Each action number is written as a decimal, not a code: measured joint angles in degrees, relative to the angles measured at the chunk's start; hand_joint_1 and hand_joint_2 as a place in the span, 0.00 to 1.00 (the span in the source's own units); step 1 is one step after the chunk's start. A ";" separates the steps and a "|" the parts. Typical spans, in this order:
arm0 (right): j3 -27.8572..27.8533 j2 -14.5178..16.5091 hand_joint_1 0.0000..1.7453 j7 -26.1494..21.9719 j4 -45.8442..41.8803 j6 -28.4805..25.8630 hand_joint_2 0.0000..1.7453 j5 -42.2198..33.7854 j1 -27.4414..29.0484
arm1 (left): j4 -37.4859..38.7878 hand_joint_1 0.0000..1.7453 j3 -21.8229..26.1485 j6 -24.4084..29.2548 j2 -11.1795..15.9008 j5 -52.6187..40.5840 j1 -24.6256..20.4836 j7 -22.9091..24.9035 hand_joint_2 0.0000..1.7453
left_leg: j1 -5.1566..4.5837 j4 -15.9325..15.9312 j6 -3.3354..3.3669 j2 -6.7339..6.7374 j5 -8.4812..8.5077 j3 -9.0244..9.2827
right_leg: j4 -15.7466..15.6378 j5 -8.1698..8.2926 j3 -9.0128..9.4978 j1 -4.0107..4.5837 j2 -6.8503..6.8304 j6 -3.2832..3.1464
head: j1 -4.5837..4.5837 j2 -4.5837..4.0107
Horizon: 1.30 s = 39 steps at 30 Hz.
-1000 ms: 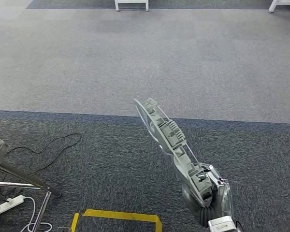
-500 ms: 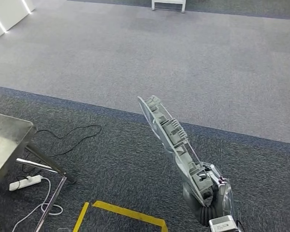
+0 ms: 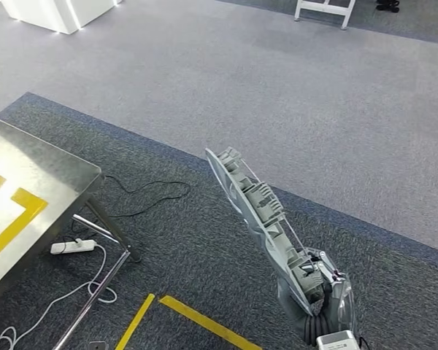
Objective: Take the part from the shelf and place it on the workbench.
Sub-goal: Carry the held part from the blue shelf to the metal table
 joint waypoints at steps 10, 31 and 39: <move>0.35 -0.02 1.00 -0.37 -0.54 -0.49 1.00 3.69 -0.18 | 0.00 0.00 0.00 0.10 0.08 -1.54 0.13 0.09 1.00 | 0.95 15.26 -2.38 5.86 -4.90 -8.24 | -0.92 -1.02 2.00 0.13 -6.77 -1.83 | -0.73 -0.01; 13.37 -5.25 1.00 5.31 0.71 0.09 1.00 25.46 -13.59 | 0.00 0.00 -0.59 -0.16 0.25 -6.85 -1.40 1.09 1.00 | 0.44 0.08 -0.25 -0.30 0.49 -0.79 | -0.22 0.33 -0.18 0.10 0.85 -0.31 | -0.12 0.01; 14.58 -5.43 1.00 5.73 1.51 0.29 1.00 25.83 -14.96 | 0.00 0.00 -0.67 0.12 0.45 -7.09 -1.40 1.09 1.00 | 1.07 14.94 -2.79 5.59 -5.60 -8.59 | -1.28 -0.38 1.60 0.01 -5.26 -2.01 | -1.08 0.01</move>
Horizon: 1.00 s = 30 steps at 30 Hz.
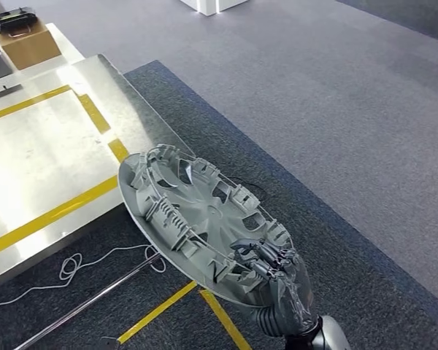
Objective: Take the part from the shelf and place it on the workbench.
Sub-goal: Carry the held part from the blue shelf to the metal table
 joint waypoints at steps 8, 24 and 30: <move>1.63 -0.25 1.00 1.40 0.90 0.91 1.00 3.29 -2.70 | 0.00 0.00 -0.06 0.26 0.11 -1.00 -0.13 0.07 1.00 | -1.02 -14.53 1.82 4.37 6.92 6.34 | -0.19 -1.98 2.13 0.65 -4.94 1.84 | 0.09 0.00; 6.51 -2.37 1.00 6.15 2.80 1.23 1.00 9.06 -8.47 | -0.01 0.00 -0.26 1.65 0.14 -2.57 -0.54 0.00 1.00 | 0.04 -14.96 1.71 -6.84 6.57 6.77 | 0.76 0.90 -2.20 0.07 5.14 1.43 | 0.76 0.00; 7.23 -2.44 1.00 6.96 3.01 1.52 1.00 9.76 -9.13 | -0.02 0.00 -0.27 2.13 0.19 -2.99 -0.71 0.00 1.00 | 0.14 -1.92 -0.13 -0.17 0.62 0.55 | 0.17 0.23 -0.63 0.09 0.52 -0.22 | -0.39 0.00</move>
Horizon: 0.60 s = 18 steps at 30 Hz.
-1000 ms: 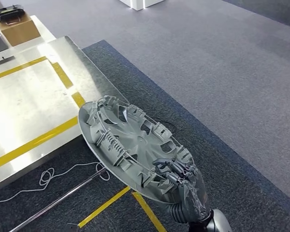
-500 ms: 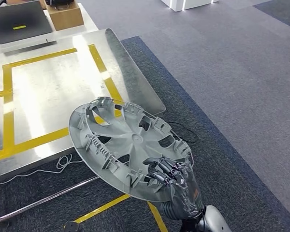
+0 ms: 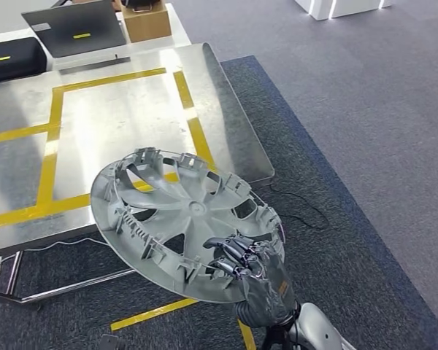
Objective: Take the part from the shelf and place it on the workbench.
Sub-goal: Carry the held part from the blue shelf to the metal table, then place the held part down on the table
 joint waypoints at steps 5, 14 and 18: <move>0.31 0.00 1.00 0.63 0.28 -0.32 1.00 1.38 -0.30 | 0.00 0.00 0.02 0.14 0.00 -0.27 0.20 0.00 1.00 | 0.19 -6.99 0.03 2.38 5.93 3.09 | -0.01 -1.26 1.55 0.13 -3.40 0.45 | -0.02 0.00; 1.51 0.00 1.00 1.23 0.56 1.14 1.00 1.93 -2.96 | 0.00 0.00 0.01 0.17 -0.15 -1.14 -0.24 0.08 1.00 | -0.02 -13.49 3.09 0.80 6.55 6.09 | 8.67 -7.12 -1.94 0.30 -0.40 2.84 | 0.61 0.00; 2.68 0.00 1.00 1.78 1.25 3.16 1.00 0.80 -4.01 | 0.00 0.00 -0.01 0.11 -0.25 -1.62 -0.35 0.17 1.00 | 0.04 -13.45 3.25 -2.24 6.42 6.24 | 14.98 -6.76 -6.87 0.15 0.80 3.13 | 0.73 0.00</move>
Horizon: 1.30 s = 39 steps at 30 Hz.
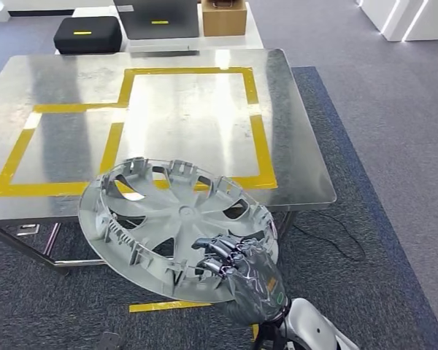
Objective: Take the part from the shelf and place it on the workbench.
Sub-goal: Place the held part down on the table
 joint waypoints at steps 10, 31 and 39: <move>1.26 0.10 1.00 0.34 0.66 0.96 1.00 -2.04 -1.13 | 0.00 0.00 0.01 0.16 0.01 -0.21 0.23 0.09 1.00 | 0.16 4.57 -2.93 -0.76 -2.27 -2.64 | -15.14 6.65 7.09 -0.70 1.50 -2.42 | -0.48 0.00; 1.31 0.37 1.00 -0.09 0.87 1.82 1.00 -6.56 -0.58 | 0.00 0.00 0.07 0.20 -0.16 -0.50 0.02 0.09 1.00 | -0.68 0.53 0.01 1.98 -0.62 -0.03 | -1.81 1.47 0.23 0.45 -0.14 -1.10 | 0.06 0.00; 1.03 0.47 1.00 -0.20 0.77 1.73 1.00 -6.91 -0.22 | -0.02 0.00 0.09 0.20 -0.28 -0.55 0.01 0.07 1.00 | -0.90 1.52 -1.66 1.55 -1.64 -0.09 | -14.91 7.02 6.03 0.86 0.21 -3.21 | -0.18 0.00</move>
